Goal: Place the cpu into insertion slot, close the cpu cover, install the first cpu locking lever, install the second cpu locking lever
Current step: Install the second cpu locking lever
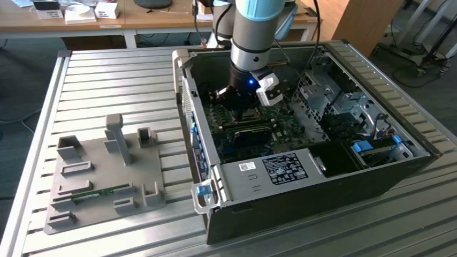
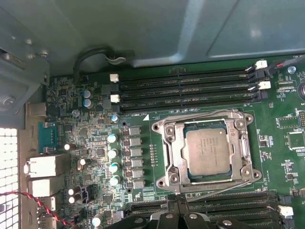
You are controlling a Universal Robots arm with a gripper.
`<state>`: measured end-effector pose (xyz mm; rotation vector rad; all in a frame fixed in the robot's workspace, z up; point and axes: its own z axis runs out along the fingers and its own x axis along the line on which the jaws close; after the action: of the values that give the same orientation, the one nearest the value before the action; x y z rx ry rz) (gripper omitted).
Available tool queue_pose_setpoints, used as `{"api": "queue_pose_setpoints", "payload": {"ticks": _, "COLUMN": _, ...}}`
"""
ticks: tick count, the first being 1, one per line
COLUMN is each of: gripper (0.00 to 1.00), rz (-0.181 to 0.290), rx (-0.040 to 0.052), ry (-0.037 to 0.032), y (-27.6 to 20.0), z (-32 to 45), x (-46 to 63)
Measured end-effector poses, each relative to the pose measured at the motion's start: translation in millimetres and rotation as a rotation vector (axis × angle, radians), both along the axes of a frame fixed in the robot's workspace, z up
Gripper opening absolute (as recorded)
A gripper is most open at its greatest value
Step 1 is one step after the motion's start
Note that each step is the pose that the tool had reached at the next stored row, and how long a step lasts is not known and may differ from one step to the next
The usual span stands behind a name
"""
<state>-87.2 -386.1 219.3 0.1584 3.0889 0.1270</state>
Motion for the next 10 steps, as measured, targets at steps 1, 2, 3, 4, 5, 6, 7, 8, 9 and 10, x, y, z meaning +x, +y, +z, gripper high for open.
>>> {"api": "queue_pose_setpoints", "payload": {"ticks": 1, "gripper": 0.11, "rz": 0.0, "rx": 0.0, "ry": 0.0, "y": 0.1, "z": 0.0, "x": 0.0}}
{"api": "queue_pose_setpoints", "payload": {"ticks": 2, "gripper": 0.11, "rz": 0.001, "rx": -0.0002, "ry": 0.0001, "y": 0.3, "z": 0.1, "x": 0.0}}
{"api": "queue_pose_setpoints", "payload": {"ticks": 3, "gripper": 0.11, "rz": 0.001, "rx": -0.0001, "ry": 0.0001, "y": 0.4, "z": 0.0, "x": 0.0}}
{"api": "queue_pose_setpoints", "payload": {"ticks": 4, "gripper": 0.11, "rz": 0.002, "rx": -0.0001, "ry": 0.0001, "y": 0.6, "z": -0.2, "x": 0.0}}
{"api": "queue_pose_setpoints", "payload": {"ticks": 5, "gripper": 0.11, "rz": 0.002, "rx": 0.0, "ry": 0.0, "y": 0.8, "z": -0.7, "x": 0.0}}
{"api": "queue_pose_setpoints", "payload": {"ticks": 6, "gripper": 0.11, "rz": 0.004, "rx": -0.0002, "ry": 0.0, "y": 0.8, "z": -1.7, "x": 0.0}}
{"api": "queue_pose_setpoints", "payload": {"ticks": 7, "gripper": 0.11, "rz": 0.005, "rx": 0.0003, "ry": -0.0004, "y": 0.8, "z": -3.1, "x": 0.0}}
{"api": "queue_pose_setpoints", "payload": {"ticks": 8, "gripper": 0.11, "rz": 0.006, "rx": 0.0004, "ry": -0.0006, "y": 0.8, "z": -4.5, "x": 0.0}}
{"api": "queue_pose_setpoints", "payload": {"ticks": 9, "gripper": 0.11, "rz": 0.007, "rx": 0.0006, "ry": -0.0009, "y": 0.8, "z": -6.1, "x": 0.0}}
{"api": "queue_pose_setpoints", "payload": {"ticks": 10, "gripper": 0.11, "rz": 0.009, "rx": 0.0008, "ry": -0.0009, "y": 0.8, "z": -7.5, "x": -0.1}}
